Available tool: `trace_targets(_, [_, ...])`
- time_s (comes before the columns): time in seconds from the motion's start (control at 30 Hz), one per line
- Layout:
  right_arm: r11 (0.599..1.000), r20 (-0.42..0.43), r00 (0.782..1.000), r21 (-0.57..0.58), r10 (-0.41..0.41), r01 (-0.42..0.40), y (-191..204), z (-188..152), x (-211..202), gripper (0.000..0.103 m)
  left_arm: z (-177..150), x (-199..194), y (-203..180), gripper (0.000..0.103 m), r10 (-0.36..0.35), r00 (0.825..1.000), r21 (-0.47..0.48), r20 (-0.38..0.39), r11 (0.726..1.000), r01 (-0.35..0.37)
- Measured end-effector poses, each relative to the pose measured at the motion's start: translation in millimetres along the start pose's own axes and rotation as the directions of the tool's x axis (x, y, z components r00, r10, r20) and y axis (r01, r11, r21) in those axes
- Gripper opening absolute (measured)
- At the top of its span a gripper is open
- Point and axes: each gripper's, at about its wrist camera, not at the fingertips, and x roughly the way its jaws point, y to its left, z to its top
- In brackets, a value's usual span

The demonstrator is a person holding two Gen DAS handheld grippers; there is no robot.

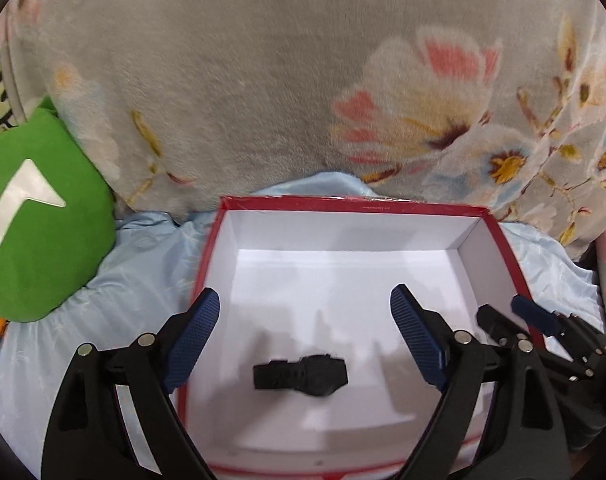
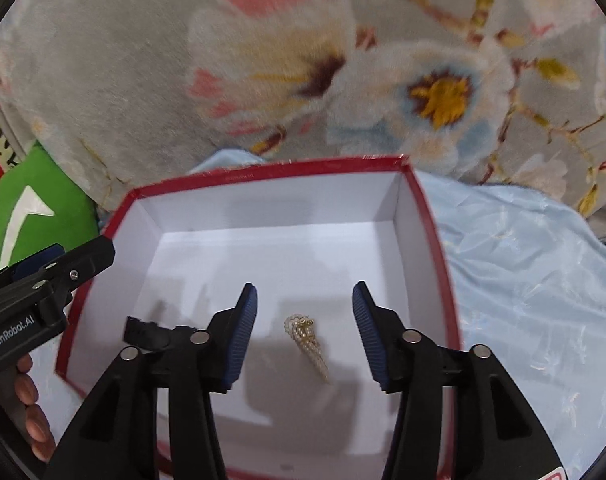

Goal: Organize jewelry
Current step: 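Withdraw both grippers from the box toward the gold bangle and bead bracelet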

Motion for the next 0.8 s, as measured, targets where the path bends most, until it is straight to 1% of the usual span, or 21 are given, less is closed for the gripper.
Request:
trace_targets(0.1, [1.0, 0.047, 0.999, -0.015, -0.002, 0.003, -1, -11, -41, 0.057, -11, -36, 8, 0.085, 0.015, 1.0, 0.015, 0.017, 1.0, -0.016])
trace_targets(0.17, [1.0, 0.073, 0.997, -0.017, -0.006, 0.007, -3, -22, -72, 0.062, -21, -57, 13, 0.085, 0.018, 1.0, 0.013, 0.022, 1.0, -0.018])
trace_targets(0.2, [1.0, 0.079, 0.997, -0.02, -0.006, 0.008, -2, -27, -83, 0.062, -29, -72, 16, 0.085, 0.019, 1.0, 0.009, 0.024, 1.0, -0.019])
trace_targets(0.3, [0.999, 0.1, 0.995, -0.031, -0.026, 0.029, -5, -48, -120, 0.065, -50, -100, 21, 0.085, 0.02, 1.0, 0.008, 0.021, 1.0, -0.02])
trace_targets(0.33, [0.999, 0.098, 0.995, -0.029, -0.026, 0.029, -7, -55, -130, 0.065, -62, -111, 23, 0.085, 0.021, 1.0, 0.011, 0.014, 1.0, -0.021])
trace_targets(0.43, [1.0, 0.083, 0.996, -0.018, -0.024, 0.026, -12, -83, -157, 0.066, -90, -129, 26, 0.085, 0.035, 0.999, 0.021, -0.01, 0.999, -0.035])
trace_targets(0.5, [0.999, 0.067, 0.997, -0.015, -0.028, 0.03, -12, -101, -167, 0.067, -109, -137, 29, 0.085, 0.035, 0.999, 0.014, -0.035, 0.999, -0.035])
trace_targets(0.6, [0.999, 0.03, 0.999, -0.01, -0.031, 0.032, -14, -136, -181, 0.068, -139, -145, 34, 0.085, 0.009, 0.996, -0.017, -0.089, 1.0, -0.01])
trace_targets(0.7, [0.999, -0.007, 0.999, -0.001, -0.041, 0.041, -18, -167, -190, 0.068, -168, -149, 32, 0.085, 0.014, 0.992, -0.008, -0.129, 1.0, -0.015])
trace_targets(0.8, [0.999, -0.048, 0.998, 0.018, -0.044, 0.045, -25, -195, -195, 0.068, -197, -150, 32, 0.085, -0.011, 0.983, -0.029, -0.183, 1.0, 0.006])
